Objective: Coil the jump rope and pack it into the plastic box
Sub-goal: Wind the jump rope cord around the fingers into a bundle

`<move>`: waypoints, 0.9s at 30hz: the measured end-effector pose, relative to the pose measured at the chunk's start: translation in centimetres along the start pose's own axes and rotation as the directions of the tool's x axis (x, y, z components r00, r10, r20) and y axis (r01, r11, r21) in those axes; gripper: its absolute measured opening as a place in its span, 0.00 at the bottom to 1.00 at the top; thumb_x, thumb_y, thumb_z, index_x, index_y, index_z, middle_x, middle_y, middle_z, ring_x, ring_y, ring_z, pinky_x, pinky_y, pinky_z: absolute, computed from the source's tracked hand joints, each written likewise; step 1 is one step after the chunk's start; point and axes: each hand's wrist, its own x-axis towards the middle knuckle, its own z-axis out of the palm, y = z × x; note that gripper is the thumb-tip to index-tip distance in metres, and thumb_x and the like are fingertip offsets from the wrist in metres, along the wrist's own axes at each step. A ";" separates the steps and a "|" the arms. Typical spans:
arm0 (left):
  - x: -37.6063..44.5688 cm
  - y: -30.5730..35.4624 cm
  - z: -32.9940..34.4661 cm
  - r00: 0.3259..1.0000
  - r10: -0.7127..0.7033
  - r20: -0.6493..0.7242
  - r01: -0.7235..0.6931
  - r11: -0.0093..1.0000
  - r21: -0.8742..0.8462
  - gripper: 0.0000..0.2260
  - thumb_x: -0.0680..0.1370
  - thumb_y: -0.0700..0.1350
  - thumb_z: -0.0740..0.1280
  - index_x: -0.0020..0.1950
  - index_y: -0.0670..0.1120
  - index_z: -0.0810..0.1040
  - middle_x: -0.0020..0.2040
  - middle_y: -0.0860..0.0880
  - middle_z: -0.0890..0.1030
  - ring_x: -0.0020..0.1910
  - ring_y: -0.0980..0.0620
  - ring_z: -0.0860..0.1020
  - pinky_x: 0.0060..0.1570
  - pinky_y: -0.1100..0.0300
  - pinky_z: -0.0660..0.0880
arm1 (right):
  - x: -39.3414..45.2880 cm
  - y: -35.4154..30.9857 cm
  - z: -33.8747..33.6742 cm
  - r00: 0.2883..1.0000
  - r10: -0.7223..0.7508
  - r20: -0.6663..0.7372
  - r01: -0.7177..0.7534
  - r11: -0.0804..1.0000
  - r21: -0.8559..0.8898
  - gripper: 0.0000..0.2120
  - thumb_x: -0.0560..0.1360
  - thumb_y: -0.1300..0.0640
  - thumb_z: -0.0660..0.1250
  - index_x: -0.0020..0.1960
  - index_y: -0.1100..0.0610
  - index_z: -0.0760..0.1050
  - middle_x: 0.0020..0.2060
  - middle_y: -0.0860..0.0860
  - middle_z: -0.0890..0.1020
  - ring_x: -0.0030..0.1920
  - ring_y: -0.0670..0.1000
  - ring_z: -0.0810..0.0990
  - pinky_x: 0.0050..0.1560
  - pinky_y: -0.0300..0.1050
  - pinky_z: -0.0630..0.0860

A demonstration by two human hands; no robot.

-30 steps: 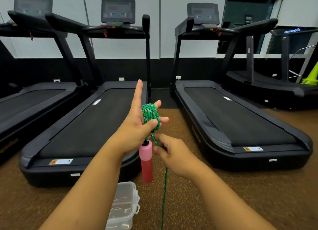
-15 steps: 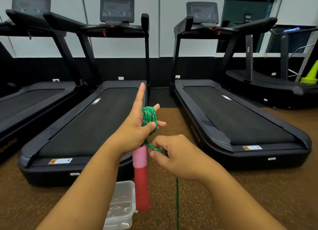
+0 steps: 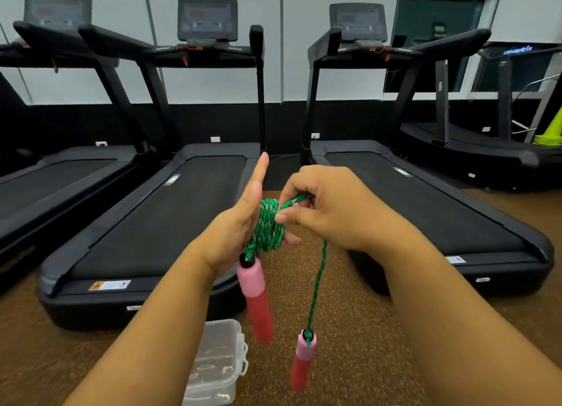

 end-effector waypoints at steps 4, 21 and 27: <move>0.0 0.8 0.0 0.998 -0.017 0.064 0.025 0.993 -0.115 0.26 0.77 0.63 0.52 0.75 0.69 0.52 0.66 0.51 0.78 0.44 0.43 0.83 0.52 0.51 0.79 | 0.9 0.5 -0.3 1.000 0.023 -0.014 -0.023 0.999 0.040 0.04 0.72 0.54 0.72 0.45 0.52 0.79 0.41 0.47 0.77 0.41 0.44 0.79 0.44 0.44 0.80; 0.0 2.9 0.0 0.948 0.277 0.159 -0.218 0.925 -0.312 0.44 0.73 0.38 0.73 0.77 0.63 0.50 0.66 0.32 0.74 0.48 0.44 0.84 0.50 0.55 0.79 | -1.6 2.6 5.1 0.979 0.202 0.026 -0.190 0.861 0.471 0.14 0.81 0.54 0.57 0.49 0.34 0.72 0.37 0.47 0.78 0.34 0.42 0.74 0.38 0.42 0.74; 0.0 3.2 0.2 0.950 0.310 -0.022 -0.311 0.948 -0.063 0.45 0.74 0.32 0.67 0.78 0.63 0.46 0.69 0.37 0.73 0.56 0.44 0.82 0.55 0.56 0.77 | -3.3 3.1 8.2 0.964 0.229 0.136 -0.261 0.912 0.315 0.17 0.82 0.53 0.55 0.66 0.35 0.64 0.38 0.48 0.78 0.34 0.44 0.72 0.37 0.43 0.72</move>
